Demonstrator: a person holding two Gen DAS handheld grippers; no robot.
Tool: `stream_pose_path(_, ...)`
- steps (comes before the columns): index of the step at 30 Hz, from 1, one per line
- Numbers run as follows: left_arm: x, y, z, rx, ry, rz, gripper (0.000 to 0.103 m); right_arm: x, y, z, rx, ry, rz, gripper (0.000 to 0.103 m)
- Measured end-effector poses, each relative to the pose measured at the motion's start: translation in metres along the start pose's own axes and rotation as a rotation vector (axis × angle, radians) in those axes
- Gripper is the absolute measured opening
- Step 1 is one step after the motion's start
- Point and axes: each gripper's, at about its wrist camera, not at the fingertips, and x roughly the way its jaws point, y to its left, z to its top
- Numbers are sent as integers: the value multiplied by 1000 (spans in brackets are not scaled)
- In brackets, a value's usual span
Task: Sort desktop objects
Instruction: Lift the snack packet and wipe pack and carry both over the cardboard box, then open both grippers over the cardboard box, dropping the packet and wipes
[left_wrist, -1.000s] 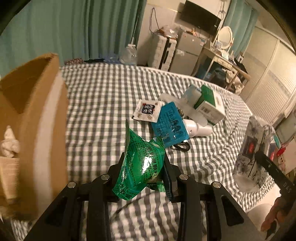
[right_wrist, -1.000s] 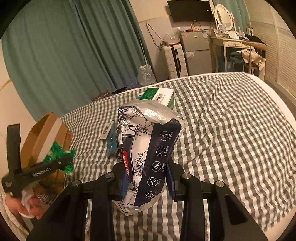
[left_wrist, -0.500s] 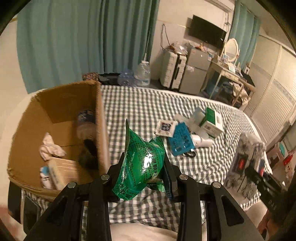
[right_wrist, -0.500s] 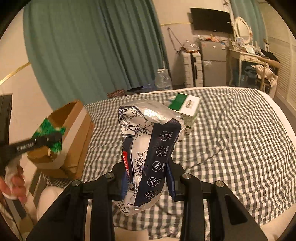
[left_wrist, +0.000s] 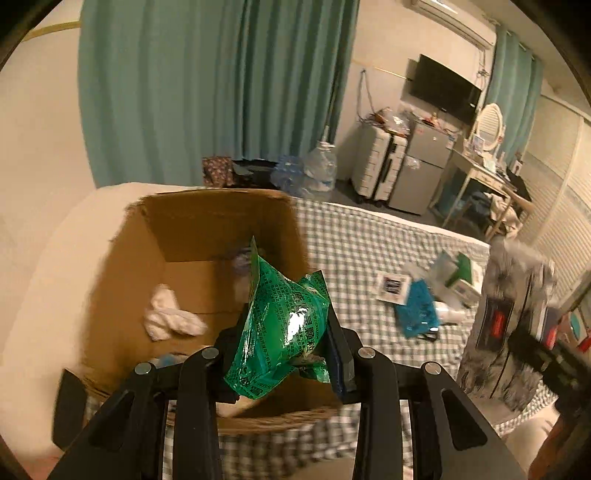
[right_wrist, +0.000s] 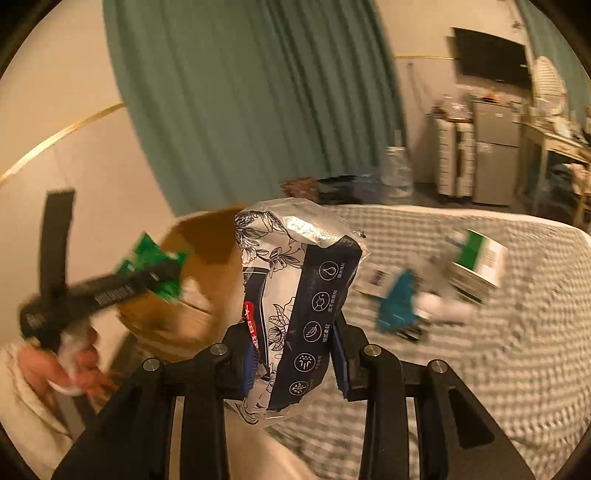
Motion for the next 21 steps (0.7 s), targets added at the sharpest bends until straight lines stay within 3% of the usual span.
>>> stream_pose_path(7,27,63,-6,-28,50,65,35,79,67,29,-69,70,100,33)
stream_pose_path(15,45,94,-17,-40,83,48,36,144,95,32,-66,150,83,36)
stream_pose_path(16,46,95,-17,-39,83,47,40,148,96,32,-58,154,77,38)
stream_pose_path(18,45,96,-19,-33,77,52,65,152,97,34,-39,166,85,58)
stream_pose_path(19,43,97,-20,-31,70,66,87,152,98,34,-30,158,73,68)
stream_pose_path(20,39,97,-22,-31,56,88,94,152,100,37,-27,149,61,68)
stream_pose_path(21,36,97,-23,-32,40,100,94,149,100,38,-29,140,52,68)
